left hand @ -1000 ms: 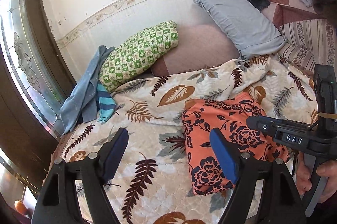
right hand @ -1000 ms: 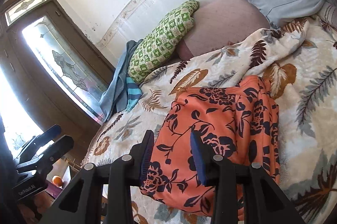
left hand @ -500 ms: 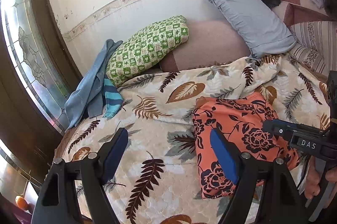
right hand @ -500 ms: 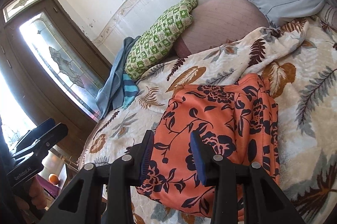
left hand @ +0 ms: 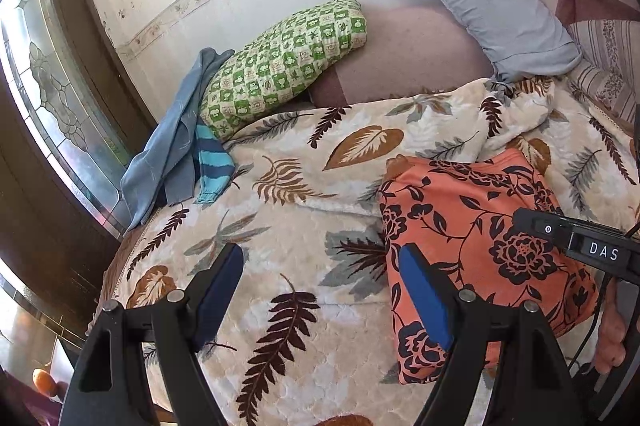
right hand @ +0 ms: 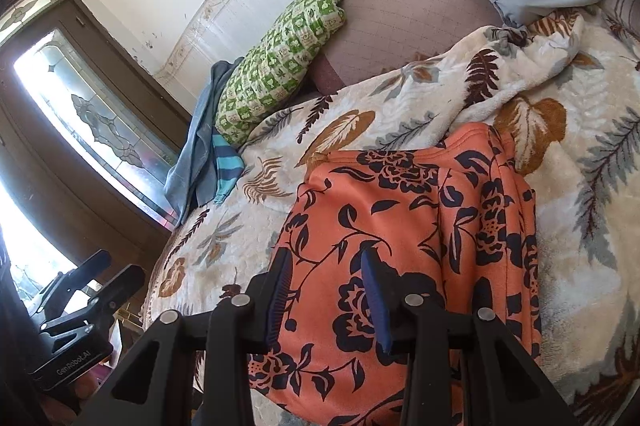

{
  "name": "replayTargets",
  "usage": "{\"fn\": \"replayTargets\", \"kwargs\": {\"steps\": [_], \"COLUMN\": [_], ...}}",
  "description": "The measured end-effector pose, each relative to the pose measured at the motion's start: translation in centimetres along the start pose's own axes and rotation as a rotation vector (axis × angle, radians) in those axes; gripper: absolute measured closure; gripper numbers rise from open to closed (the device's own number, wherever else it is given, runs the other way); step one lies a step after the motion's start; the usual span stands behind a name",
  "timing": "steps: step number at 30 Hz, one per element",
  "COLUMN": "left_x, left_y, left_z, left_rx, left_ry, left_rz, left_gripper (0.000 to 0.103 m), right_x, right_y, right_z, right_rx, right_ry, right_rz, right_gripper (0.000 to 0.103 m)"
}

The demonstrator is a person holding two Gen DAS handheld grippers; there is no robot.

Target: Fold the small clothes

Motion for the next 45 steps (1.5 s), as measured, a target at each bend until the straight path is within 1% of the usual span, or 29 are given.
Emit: {"fn": "replayTargets", "kwargs": {"steps": [5, 7, 9, 10, 11, 14, 17, 20, 22, 24, 26, 28, 30, 31, 33, 36, 39, 41, 42, 45], "left_x": [0.4, 0.5, 0.6, 0.7, 0.8, 1.2, 1.8, 2.7, 3.5, 4.6, 6.0, 7.2, 8.3, 8.4, 8.1, 7.2, 6.1, 5.6, 5.4, 5.0], "left_y": [0.4, 0.5, 0.8, 1.1, 1.5, 3.0, 5.9, 9.7, 11.9, 13.8, 15.9, 18.0, 19.9, 20.1, 19.2, 16.8, 13.6, 11.5, 10.6, 8.5], "left_z": [0.1, 0.0, -0.1, -0.2, -0.2, -0.1, 0.7, 1.7, 2.6, 3.5, 3.8, 3.4, 2.5, 2.2, 2.5, 2.6, 1.9, 0.5, -0.4, -3.5], "left_rx": [-0.004, -0.004, -0.011, -0.017, -0.023, -0.034, -0.059, -0.129, -0.159, -0.175, -0.206, -0.255, -0.304, -0.309, -0.298, -0.273, -0.237, -0.222, -0.222, -0.225], "left_ry": [0.013, 0.012, 0.014, 0.018, 0.023, 0.036, 0.058, 0.04, 0.022, 0.036, 0.046, 0.062, 0.104, 0.105, 0.091, 0.104, 0.101, 0.104, 0.105, 0.099], "left_rz": [-0.006, -0.008, -0.014, -0.014, -0.013, -0.006, -0.009, -0.049, -0.078, -0.061, -0.084, -0.076, -0.068, -0.064, -0.063, -0.068, -0.074, -0.092, -0.097, -0.093], "left_gripper": [0.022, 0.022, 0.022, 0.022, 0.022, 0.022, 0.022, 0.022, 0.022, 0.022, 0.022, 0.022, 0.022, 0.022, 0.022, 0.022, 0.022, 0.022, 0.022, 0.022], "right_x": [1.1, 1.9, 2.8, 3.1, 3.1, 3.0, 3.7, 4.1, 4.4, 4.6, 4.9, 5.7, 7.0, 7.5, 7.7, 7.2, 6.0, 5.2, 4.8, 4.0], "right_y": [1.0, 1.9, 3.0, 3.3, 3.3, 2.6, 2.6, 3.2, 4.0, 5.1, 6.2, 7.5, 8.8, 9.2, 9.1, 7.2, 4.5, 2.7, 1.9, 0.5], "right_z": [-0.6, -1.1, -1.9, -2.1, -2.0, -0.5, 1.7, 3.9, 4.9, 5.4, 5.6, 5.7, 5.5, 5.6, 6.1, 7.1, 7.5, 7.0, 6.4, 3.7], "right_rx": [-0.05, -0.093, -0.155, -0.173, -0.173, -0.145, -0.117, -0.104, -0.116, -0.14, -0.176, -0.206, -0.244, -0.255, -0.245, -0.178, -0.12, -0.105, -0.103, -0.14], "right_ry": [0.023, 0.027, 0.04, 0.048, 0.051, 0.079, 0.132, 0.159, 0.168, 0.173, 0.175, 0.161, 0.162, 0.171, 0.174, 0.162, 0.138, 0.117, 0.103, 0.083], "right_rz": [-0.042, -0.087, -0.136, -0.142, -0.139, -0.103, -0.074, -0.056, -0.058, -0.059, -0.041, -0.09, -0.139, -0.148, -0.131, -0.105, -0.043, -0.006, 0.0, -0.008], "right_gripper": [0.064, 0.064, 0.064, 0.064, 0.064, 0.064, 0.064, 0.064, 0.064, 0.064, 0.064, 0.064, 0.064, 0.064, 0.064, 0.063, 0.058, 0.057, 0.057, 0.057]}}
Point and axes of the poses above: each gripper's, at about its wrist camera, not at the fingertips, and y roughly the way its jaws point, x to its right, z to its top, the point moved 6 cm from there along y, roughly the way its jaws point, and after that the axes turned 6 degrees about y, right-handed, at the moved point
